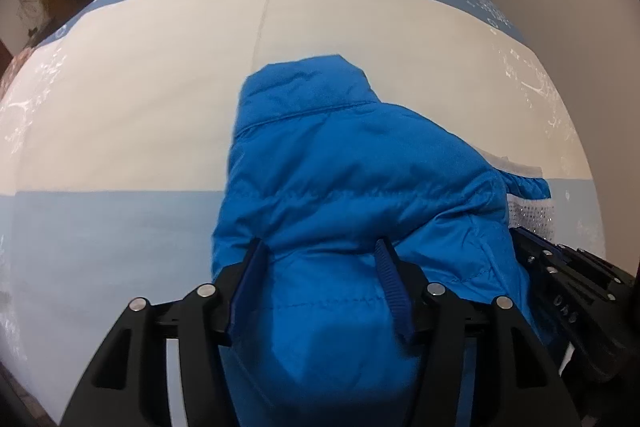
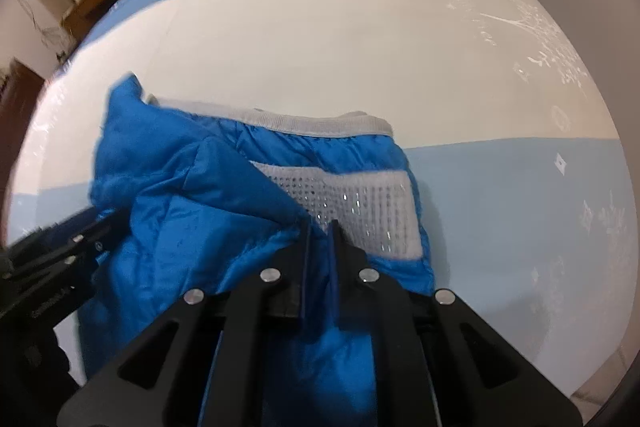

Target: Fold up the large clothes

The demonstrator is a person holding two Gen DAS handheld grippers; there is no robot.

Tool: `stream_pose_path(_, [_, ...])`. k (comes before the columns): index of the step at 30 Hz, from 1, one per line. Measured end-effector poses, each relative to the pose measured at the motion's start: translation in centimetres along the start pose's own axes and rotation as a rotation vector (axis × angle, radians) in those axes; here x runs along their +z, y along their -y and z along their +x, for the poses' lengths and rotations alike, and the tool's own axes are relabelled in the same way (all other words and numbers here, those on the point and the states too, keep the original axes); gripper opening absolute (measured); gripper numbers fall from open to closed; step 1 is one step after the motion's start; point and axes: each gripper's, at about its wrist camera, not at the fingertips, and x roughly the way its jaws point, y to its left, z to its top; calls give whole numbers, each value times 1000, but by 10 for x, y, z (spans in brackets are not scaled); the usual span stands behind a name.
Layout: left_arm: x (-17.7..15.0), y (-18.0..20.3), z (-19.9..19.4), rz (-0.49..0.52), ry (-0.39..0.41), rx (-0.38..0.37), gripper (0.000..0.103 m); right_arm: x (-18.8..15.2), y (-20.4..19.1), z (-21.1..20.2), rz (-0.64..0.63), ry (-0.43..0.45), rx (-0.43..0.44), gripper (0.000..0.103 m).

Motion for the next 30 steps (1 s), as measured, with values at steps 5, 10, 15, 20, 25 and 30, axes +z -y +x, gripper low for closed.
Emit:
stream_pose_path(5, [-19,-3,-45,23,95,13,55,-22,-6,-52,-26,67,36,13])
stream_pose_path(10, [-42,-5,-49,42,112,22,55,-43,-6,-55,-37,69,37,11])
stream_pose_path(15, [-51,-15,-27,14,85,-28,60,-49,-8,-27,-39,45,17,6])
stream_pose_path(20, [-52,-17,-17,-8,73,-39,63,-47,-1,-15,-11,32,42,5])
stream_pose_path(25, [-52,-11,-27,4,67,-7,61,-43,2,-25,-1,35,72,9])
stream_pose_path(30, [-52,-13,-44,34,66,20,59,-35,12,-50,25,79,110,16])
